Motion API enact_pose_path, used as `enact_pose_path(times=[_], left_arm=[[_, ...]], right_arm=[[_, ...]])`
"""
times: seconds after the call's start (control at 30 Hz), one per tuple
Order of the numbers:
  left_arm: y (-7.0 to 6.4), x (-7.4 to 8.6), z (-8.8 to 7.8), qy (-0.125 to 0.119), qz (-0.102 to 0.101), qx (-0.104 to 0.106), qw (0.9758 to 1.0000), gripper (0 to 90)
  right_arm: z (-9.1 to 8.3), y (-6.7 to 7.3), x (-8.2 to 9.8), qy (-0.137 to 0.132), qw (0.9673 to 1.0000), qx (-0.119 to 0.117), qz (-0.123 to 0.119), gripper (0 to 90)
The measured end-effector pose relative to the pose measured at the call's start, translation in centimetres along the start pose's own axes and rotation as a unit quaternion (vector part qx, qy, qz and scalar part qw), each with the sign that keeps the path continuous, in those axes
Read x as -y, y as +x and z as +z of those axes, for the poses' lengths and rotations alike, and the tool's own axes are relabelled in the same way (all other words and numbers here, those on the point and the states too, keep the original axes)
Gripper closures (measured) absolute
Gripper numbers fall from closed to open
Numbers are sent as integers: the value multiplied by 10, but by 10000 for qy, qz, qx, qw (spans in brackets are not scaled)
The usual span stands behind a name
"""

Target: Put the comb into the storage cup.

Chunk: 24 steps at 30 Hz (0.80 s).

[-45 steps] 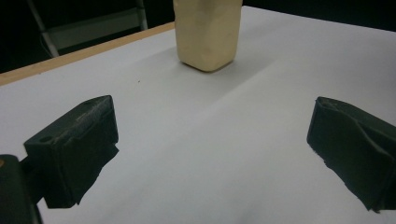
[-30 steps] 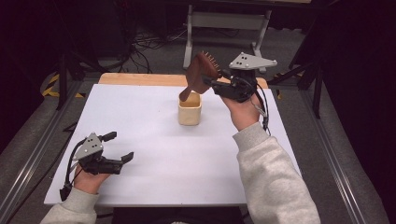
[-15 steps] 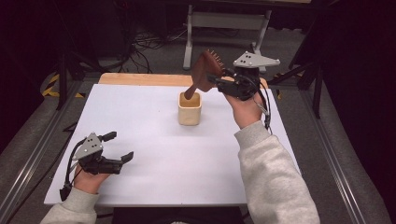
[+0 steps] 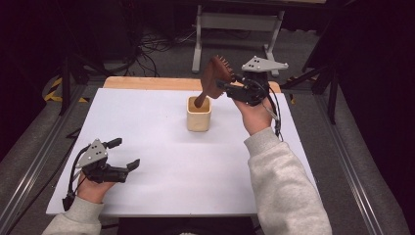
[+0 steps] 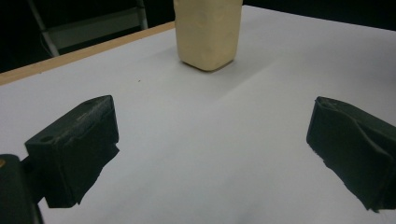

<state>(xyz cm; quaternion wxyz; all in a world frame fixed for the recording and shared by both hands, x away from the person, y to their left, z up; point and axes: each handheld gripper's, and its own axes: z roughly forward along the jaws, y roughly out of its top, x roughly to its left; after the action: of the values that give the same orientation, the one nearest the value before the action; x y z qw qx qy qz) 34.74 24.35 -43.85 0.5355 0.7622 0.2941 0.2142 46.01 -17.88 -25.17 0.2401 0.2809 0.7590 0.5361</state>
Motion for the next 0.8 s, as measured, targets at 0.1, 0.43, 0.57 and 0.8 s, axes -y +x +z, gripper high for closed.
enact_pose_path(times=[0.1, 0.43, 0.57, 0.8], left_arm=[[0, 0, 0, 5, 1, 2, 10000, 32], [0, 0, 0, -10, -1, 10, 10000, 32], [0, 0, 0, 4, 0, 19, 10000, 31], [0, 0, 0, 13, 5, 18, 10000, 32]], right_arm=[[5, -2, 4, 58, 10000, -17, 51, 609], [18, -8, 13, 249, 9995, -63, 197, 609], [22, -9, 17, 309, 9992, -65, 224, 609], [31, -9, 25, 400, 9987, -114, 294, 608]])
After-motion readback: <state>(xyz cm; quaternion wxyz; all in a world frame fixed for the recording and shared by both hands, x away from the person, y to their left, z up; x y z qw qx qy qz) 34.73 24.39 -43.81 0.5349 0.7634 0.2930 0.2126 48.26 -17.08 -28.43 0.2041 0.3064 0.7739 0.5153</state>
